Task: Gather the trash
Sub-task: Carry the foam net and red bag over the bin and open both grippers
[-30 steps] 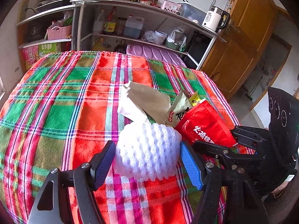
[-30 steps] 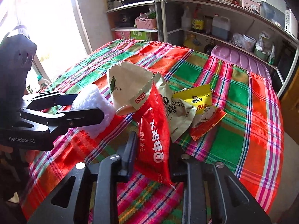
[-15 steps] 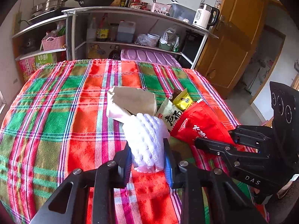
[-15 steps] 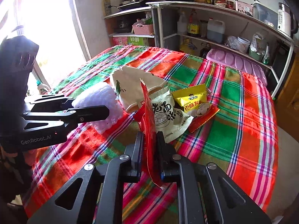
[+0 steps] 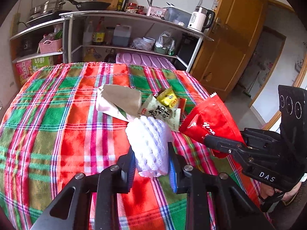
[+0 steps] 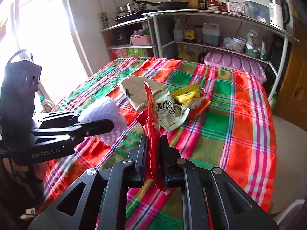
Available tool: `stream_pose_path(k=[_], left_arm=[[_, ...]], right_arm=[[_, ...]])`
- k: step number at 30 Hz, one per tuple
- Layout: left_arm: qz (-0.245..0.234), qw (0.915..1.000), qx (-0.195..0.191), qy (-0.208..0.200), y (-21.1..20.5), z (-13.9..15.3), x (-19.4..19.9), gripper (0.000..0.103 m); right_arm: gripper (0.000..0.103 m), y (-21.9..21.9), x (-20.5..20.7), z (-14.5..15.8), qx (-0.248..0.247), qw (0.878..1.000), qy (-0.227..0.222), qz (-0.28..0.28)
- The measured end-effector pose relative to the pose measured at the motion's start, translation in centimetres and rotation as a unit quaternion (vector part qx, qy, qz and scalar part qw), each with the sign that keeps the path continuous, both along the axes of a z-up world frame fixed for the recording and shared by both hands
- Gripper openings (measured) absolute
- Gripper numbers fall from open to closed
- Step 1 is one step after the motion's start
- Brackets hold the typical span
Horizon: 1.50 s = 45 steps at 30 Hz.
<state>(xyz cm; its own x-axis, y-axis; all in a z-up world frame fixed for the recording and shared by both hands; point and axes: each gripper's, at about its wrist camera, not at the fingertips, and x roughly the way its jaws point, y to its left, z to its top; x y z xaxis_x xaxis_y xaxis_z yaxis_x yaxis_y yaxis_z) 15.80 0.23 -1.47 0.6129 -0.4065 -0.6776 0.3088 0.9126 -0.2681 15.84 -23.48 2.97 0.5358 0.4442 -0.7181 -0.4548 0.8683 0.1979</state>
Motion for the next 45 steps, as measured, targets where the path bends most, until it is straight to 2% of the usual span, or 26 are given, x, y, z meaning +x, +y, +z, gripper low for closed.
stream_pose_path(k=[10, 23, 35, 45], left_arm=[[-0.041, 0.9989, -0.001, -0.024, -3.5, 2.1, -2.7, 0.029], [-0.124, 0.9915, -0.006, -0.040, -11.9, 3.7, -5.9, 0.029], [-0.217, 0.9752, -0.023, -0.040, -22.0, 4.1, -8.2, 0.030], [-0.278, 0.9604, -0.019, -0.005, -30.1, 2.1, -9.0, 0.030]], right_arm=[[0.013, -3.2, -4.5, 2.6, -0.011, 0.998, -0.037, -0.058], [0.013, -10.6, -10.0, 4.2, -0.011, 0.986, -0.056, -0.157], [0.013, -18.8, -14.4, 4.2, -0.024, 0.964, -0.057, -0.258], [0.013, -24.9, -17.3, 3.1, -0.046, 0.944, -0.046, -0.323]])
